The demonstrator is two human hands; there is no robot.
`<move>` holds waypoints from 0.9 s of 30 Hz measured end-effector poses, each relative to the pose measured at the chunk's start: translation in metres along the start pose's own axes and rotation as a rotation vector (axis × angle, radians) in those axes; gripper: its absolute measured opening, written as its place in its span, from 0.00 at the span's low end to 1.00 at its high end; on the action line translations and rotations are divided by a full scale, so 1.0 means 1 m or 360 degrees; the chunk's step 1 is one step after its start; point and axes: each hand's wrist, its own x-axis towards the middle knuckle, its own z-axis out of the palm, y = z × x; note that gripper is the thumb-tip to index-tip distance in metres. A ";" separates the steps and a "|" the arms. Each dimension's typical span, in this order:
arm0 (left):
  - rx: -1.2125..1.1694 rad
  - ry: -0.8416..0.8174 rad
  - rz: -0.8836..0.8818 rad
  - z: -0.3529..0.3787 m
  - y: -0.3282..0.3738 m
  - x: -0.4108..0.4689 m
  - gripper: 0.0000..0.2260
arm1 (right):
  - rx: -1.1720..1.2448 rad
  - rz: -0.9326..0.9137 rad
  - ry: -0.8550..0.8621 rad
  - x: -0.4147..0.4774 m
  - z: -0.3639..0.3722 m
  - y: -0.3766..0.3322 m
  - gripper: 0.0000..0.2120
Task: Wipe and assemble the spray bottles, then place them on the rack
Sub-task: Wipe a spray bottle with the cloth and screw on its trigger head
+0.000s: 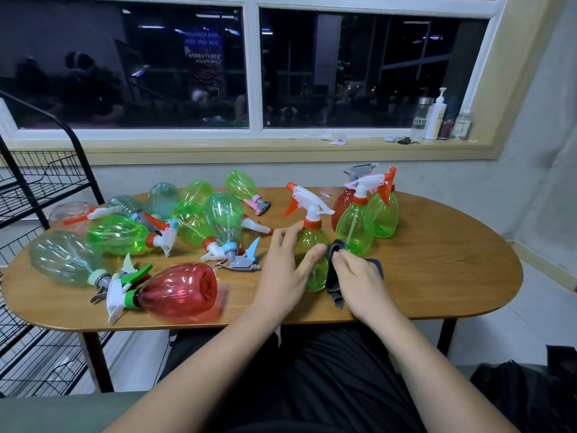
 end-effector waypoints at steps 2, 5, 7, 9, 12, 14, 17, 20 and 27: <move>0.0007 0.0016 -0.0013 0.000 -0.001 0.000 0.32 | 0.0042 0.0014 -0.0025 0.006 -0.002 -0.006 0.21; 0.0034 0.0026 -0.0006 0.000 -0.002 0.001 0.31 | 0.0185 -0.0041 0.0014 0.012 -0.003 -0.017 0.19; 0.0047 0.0038 0.0026 0.000 -0.002 0.002 0.29 | 0.0214 -0.0143 0.0060 0.013 -0.002 -0.025 0.17; 0.0033 0.0063 0.0042 0.000 0.000 0.002 0.26 | 0.0285 -0.0212 0.0086 0.013 -0.001 -0.032 0.16; 0.0036 0.0087 0.0032 -0.001 0.004 0.000 0.25 | 0.0387 -0.0235 0.0160 0.013 0.003 -0.031 0.17; 0.0053 0.0082 0.0041 -0.001 0.004 -0.001 0.25 | 0.0421 -0.0259 0.0202 0.011 0.008 -0.029 0.16; 0.0067 0.0048 0.0059 0.000 0.002 0.000 0.25 | 0.0413 -0.0254 0.0243 0.009 0.016 -0.024 0.14; 0.0103 0.0036 0.0092 0.001 0.000 0.000 0.25 | 0.0445 -0.0135 0.0191 0.007 0.019 -0.016 0.13; 0.0108 0.0093 0.0102 -0.001 0.000 -0.001 0.23 | 0.0715 0.0143 -0.0076 0.007 0.006 -0.021 0.28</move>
